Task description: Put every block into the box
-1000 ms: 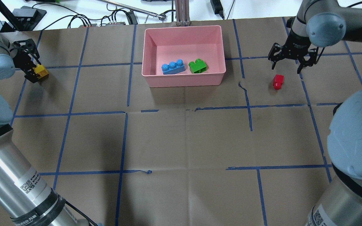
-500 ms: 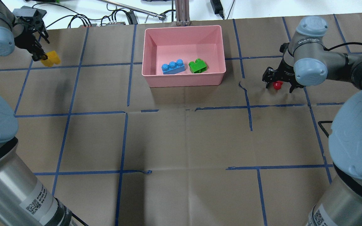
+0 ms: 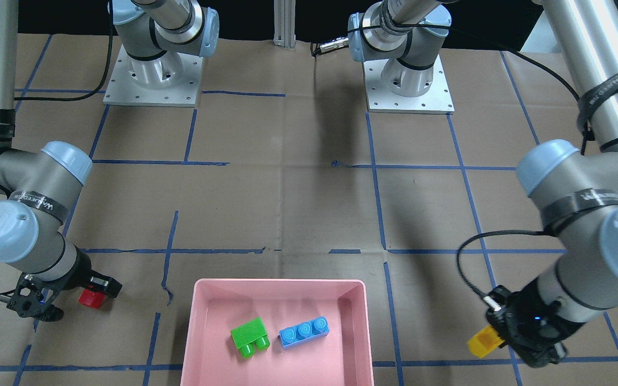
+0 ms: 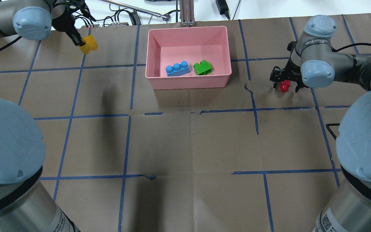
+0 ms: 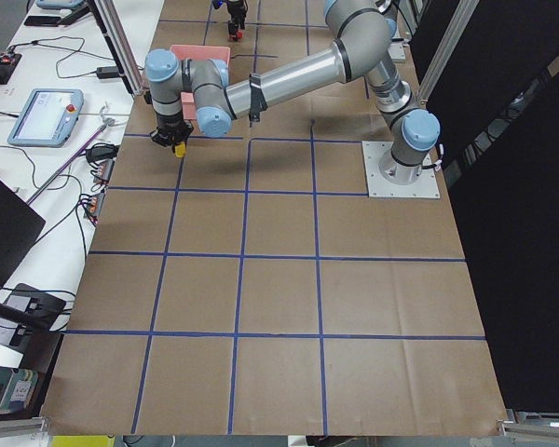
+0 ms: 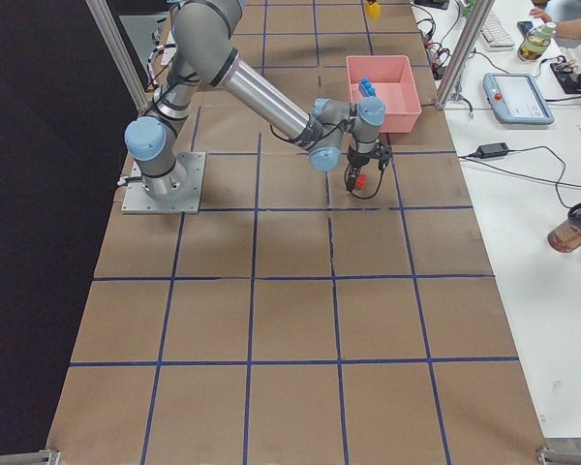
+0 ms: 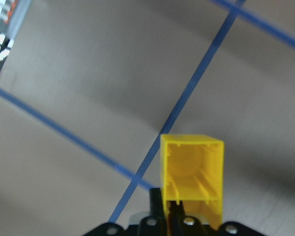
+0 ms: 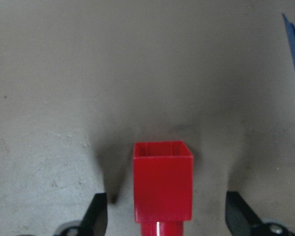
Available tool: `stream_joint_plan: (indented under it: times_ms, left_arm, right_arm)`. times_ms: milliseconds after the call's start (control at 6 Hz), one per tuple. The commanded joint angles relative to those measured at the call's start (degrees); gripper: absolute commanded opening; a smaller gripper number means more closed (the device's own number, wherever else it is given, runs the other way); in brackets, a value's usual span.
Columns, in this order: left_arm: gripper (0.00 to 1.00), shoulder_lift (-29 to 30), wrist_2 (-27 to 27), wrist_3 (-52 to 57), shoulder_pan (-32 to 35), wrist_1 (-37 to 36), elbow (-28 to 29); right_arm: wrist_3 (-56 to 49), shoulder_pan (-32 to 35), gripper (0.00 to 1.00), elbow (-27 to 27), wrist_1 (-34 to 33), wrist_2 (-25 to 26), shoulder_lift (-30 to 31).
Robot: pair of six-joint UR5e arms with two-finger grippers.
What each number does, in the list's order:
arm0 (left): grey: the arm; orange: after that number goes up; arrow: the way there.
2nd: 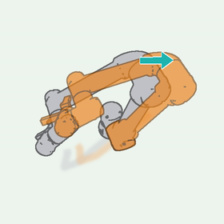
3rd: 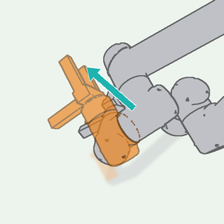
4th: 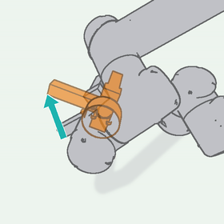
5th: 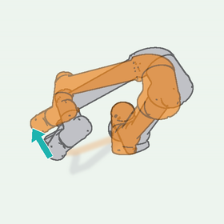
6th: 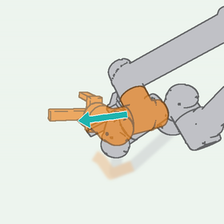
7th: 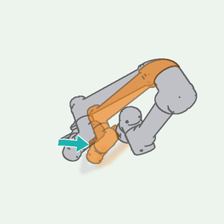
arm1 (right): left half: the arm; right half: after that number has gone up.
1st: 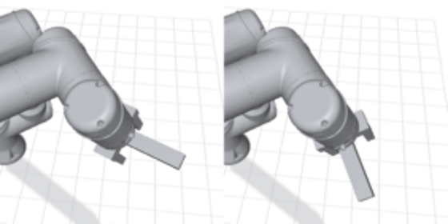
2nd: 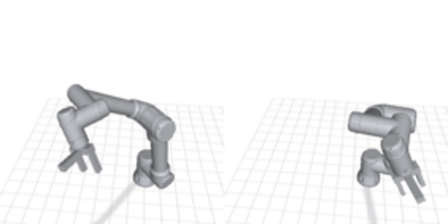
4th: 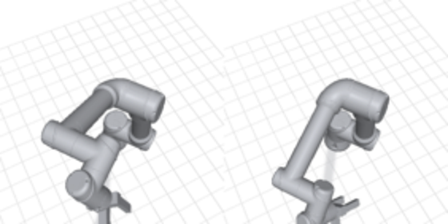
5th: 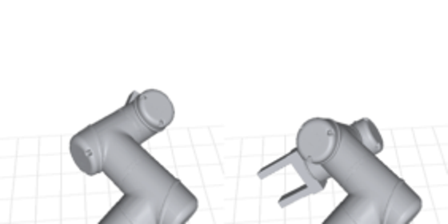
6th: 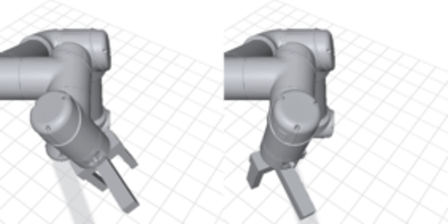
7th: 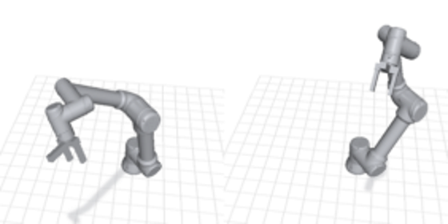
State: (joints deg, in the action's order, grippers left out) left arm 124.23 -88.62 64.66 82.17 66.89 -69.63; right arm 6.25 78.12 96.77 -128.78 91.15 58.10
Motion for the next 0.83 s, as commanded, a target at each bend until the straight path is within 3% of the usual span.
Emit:
stream_joint_plan:
  times_ms: [0, 333, 500, 667]
  left_arm:
    - [0.07, 0.0, 0.2, -16.6, 11.6, -1.3, 1.0]
    - [0.08, 3.7, 0.3, -22.8, 17.6, -5.7, -0.1]
    - [0.26, 7.7, 0.1, -24.5, 19.9, -8.0, -0.3]
    - [0.95, 8.6, -0.1, -29.1, 20.9, -9.4, -0.2]
  right_arm:
    - [0.0, 0.0, 0.51, -0.1, -0.3, -0.4, 0.0]
    - [-0.1, -0.1, 0.3, -0.3, -0.2, -0.6, 0.3]
    - [0.0, -0.1, 0.31, -2.5, 0.3, -0.4, 0.4]
    - [0.0, -0.1, 0.31, -7.7, 4.2, -0.4, 0.5]
